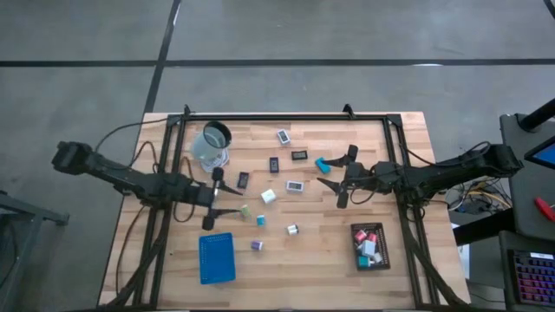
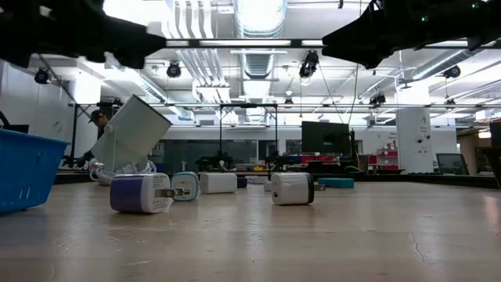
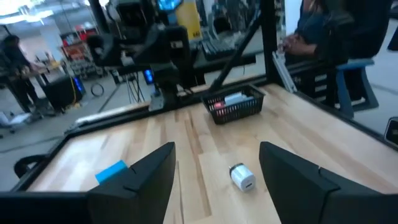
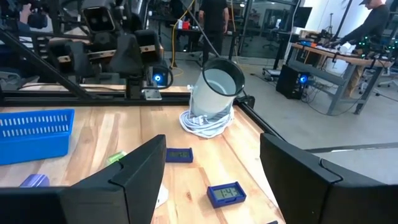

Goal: Pick & Place Office items
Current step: Put the white black charger adapter into the black bin

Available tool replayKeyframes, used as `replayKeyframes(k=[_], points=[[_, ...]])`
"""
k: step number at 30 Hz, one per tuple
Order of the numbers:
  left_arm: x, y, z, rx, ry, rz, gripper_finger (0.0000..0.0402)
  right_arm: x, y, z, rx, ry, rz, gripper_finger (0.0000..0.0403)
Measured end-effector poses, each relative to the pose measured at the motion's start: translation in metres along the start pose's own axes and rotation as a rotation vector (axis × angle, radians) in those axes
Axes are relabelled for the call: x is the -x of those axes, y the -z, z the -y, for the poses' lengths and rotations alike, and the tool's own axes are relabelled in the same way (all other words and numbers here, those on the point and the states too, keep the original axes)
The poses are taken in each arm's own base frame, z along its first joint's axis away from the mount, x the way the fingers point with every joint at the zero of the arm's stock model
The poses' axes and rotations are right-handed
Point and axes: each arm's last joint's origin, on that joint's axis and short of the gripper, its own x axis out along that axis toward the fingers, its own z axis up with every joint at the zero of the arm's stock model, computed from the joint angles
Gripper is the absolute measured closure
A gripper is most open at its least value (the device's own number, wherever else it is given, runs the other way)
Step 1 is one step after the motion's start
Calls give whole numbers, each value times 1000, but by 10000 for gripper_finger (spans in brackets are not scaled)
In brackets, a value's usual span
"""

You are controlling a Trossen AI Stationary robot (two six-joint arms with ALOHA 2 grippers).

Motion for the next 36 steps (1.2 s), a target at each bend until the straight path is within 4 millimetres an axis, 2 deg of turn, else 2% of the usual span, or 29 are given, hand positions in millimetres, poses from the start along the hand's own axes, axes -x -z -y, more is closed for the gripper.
replayKeyframes(k=[6,11,23,36], points=[[28,17,2,27,-11,52,162,0,0,0,0,0,1,149],[39,24,2,66,-19,96,162,0,0,0,0,0,1,151],[40,26,3,100,-15,82,163,0,0,0,0,0,1,142],[40,26,3,98,-14,74,164,0,0,0,0,0,1,151]])
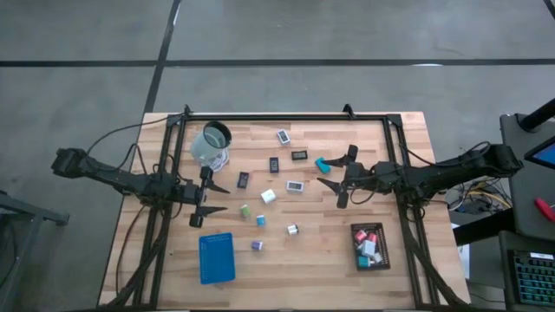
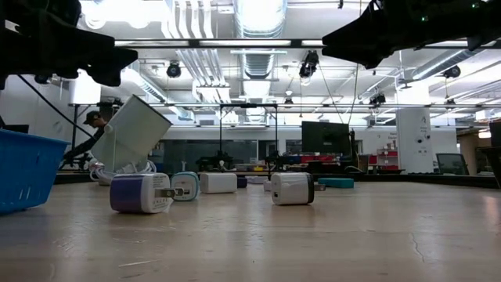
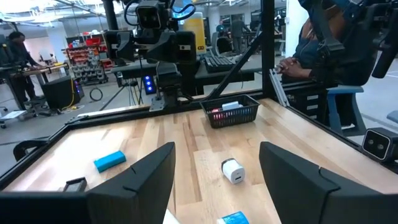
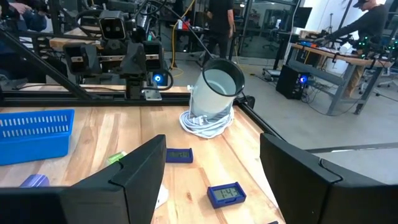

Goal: Pick & Place Office items
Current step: Put the white black charger adapter into the black bin

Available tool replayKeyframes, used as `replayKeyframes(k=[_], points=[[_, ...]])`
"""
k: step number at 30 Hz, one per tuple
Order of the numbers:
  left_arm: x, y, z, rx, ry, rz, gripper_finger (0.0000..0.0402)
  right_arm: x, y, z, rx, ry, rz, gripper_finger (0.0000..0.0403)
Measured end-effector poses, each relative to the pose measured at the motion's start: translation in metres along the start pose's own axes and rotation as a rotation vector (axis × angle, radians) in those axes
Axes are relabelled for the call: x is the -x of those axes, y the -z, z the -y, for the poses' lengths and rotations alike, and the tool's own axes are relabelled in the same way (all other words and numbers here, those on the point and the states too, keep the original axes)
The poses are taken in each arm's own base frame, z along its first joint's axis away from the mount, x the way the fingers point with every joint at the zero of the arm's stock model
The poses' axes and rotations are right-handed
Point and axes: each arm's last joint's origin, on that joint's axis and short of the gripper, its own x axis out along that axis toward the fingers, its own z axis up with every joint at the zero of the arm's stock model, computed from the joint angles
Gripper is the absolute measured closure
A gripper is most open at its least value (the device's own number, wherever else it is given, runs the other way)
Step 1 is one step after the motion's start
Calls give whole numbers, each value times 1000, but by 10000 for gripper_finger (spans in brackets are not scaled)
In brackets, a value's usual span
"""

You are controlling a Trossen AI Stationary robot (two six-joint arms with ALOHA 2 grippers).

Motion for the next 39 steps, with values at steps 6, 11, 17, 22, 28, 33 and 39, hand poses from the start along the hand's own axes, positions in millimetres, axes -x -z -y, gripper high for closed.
replayKeyframes(k=[6,11,17,22,28,33,39], points=[[0,0,0,0,0,0,164,0,0,0,0,0,0,143],[0,0,0,0,0,0,164,0,0,0,0,0,1,140],[0,0,0,0,0,0,164,0,-1,0,-4,0,9,144],[0,0,0,0,0,0,164,0,0,-1,-82,-8,3,149],[0,0,0,0,0,0,164,-1,0,-1,-62,-9,7,152],[0,0,0,0,0,0,164,-3,-2,-5,-62,-62,31,152],[0,0,0,0,0,-1,164,-14,11,-17,-82,-93,-49,152]])
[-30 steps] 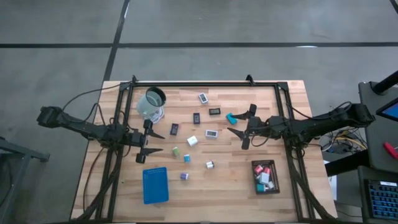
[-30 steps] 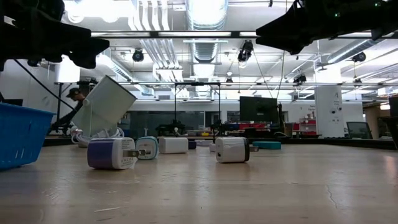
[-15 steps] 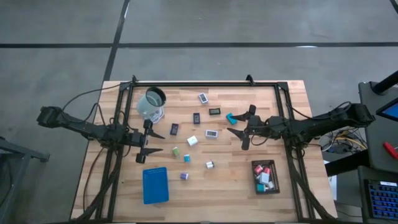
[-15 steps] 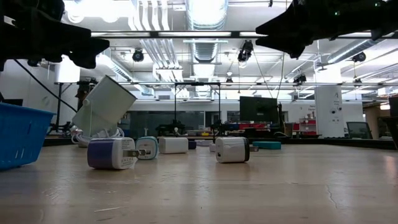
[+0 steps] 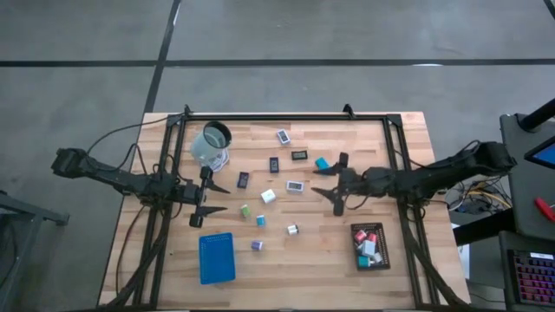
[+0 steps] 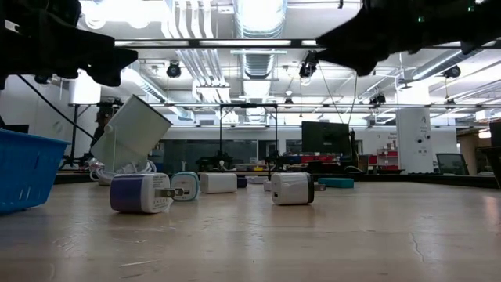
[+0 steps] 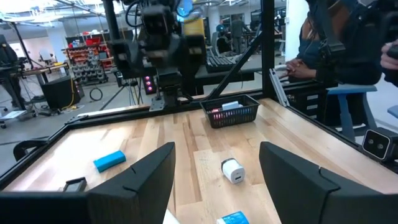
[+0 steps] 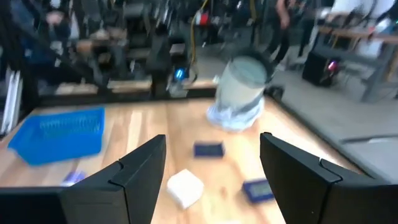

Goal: Pick & Place Office items
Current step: Put the white black charger adapter into the black bin

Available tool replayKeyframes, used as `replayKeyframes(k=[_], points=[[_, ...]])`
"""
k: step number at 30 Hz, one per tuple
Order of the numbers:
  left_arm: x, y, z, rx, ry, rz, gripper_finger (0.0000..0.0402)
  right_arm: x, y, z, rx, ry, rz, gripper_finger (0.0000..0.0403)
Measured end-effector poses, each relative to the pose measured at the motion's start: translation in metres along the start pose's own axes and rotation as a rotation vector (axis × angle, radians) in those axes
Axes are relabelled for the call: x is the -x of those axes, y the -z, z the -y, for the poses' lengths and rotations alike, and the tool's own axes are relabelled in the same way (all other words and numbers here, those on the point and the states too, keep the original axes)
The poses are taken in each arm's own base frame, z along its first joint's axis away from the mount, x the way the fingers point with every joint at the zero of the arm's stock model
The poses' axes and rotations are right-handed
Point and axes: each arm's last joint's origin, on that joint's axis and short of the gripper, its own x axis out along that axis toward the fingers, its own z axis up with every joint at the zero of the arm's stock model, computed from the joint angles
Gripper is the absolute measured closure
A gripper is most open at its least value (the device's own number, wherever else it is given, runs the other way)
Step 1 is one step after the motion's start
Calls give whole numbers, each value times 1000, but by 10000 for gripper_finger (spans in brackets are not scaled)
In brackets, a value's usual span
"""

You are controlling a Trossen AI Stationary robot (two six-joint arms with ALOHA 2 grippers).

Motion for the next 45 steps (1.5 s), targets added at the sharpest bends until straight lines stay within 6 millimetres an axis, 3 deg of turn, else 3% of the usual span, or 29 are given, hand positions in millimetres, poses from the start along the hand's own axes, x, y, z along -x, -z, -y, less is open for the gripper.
replayKeyframes(k=[8,14,19,24,34,45], points=[[0,0,0,0,0,0,164,-28,29,-26,56,-72,-144,152],[0,0,0,0,0,-1,164,-57,40,-49,82,-118,-199,152],[0,0,0,0,0,-4,164,-79,52,-70,114,-245,-251,152],[0,0,0,0,0,-4,164,-93,67,-79,139,-252,-294,152],[0,0,0,0,0,-4,164,-94,87,-78,74,-230,-374,152],[0,1,0,0,1,-7,164,-91,95,-79,-3,-233,-452,152]])
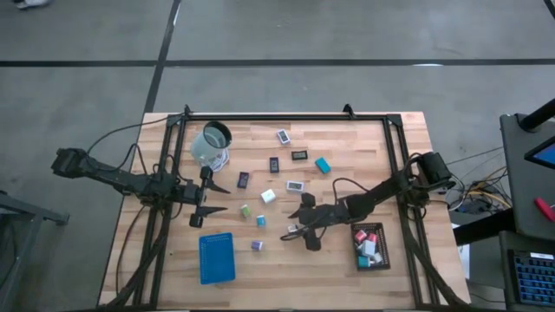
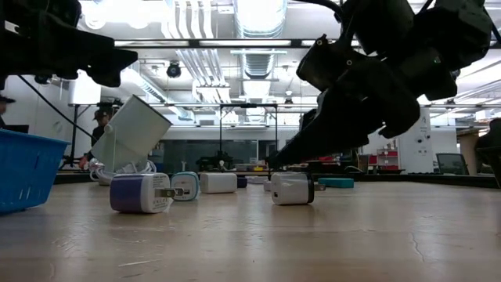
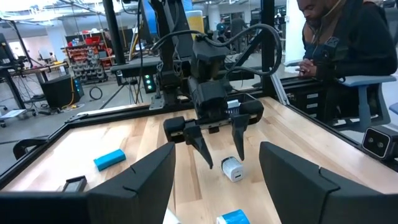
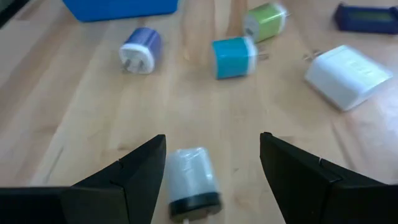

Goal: Pick & Place Office items
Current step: Put the white black charger adapter into the black bin

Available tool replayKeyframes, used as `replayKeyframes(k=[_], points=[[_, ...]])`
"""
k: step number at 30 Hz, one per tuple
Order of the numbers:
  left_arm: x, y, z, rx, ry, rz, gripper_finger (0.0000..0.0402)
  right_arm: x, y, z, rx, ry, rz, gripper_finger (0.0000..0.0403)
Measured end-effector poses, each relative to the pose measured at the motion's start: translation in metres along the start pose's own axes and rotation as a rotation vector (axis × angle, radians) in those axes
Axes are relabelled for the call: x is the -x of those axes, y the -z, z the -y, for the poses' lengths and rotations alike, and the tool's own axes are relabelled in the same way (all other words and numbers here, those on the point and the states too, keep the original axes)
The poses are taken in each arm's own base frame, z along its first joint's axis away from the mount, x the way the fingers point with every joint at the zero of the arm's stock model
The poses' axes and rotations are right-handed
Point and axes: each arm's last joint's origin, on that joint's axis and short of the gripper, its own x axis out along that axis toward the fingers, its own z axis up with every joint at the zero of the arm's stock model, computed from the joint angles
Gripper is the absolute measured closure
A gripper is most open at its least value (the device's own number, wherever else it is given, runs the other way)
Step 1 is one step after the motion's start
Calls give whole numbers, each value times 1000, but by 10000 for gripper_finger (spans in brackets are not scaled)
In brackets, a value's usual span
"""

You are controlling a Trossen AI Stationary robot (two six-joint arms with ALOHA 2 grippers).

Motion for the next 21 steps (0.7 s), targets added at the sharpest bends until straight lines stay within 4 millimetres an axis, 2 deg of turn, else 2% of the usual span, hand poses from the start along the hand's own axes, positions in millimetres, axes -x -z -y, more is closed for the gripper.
replayKeyframes(k=[21], points=[[0,0,0,0,0,0,164,1,7,-5,15,-23,-64,147]])
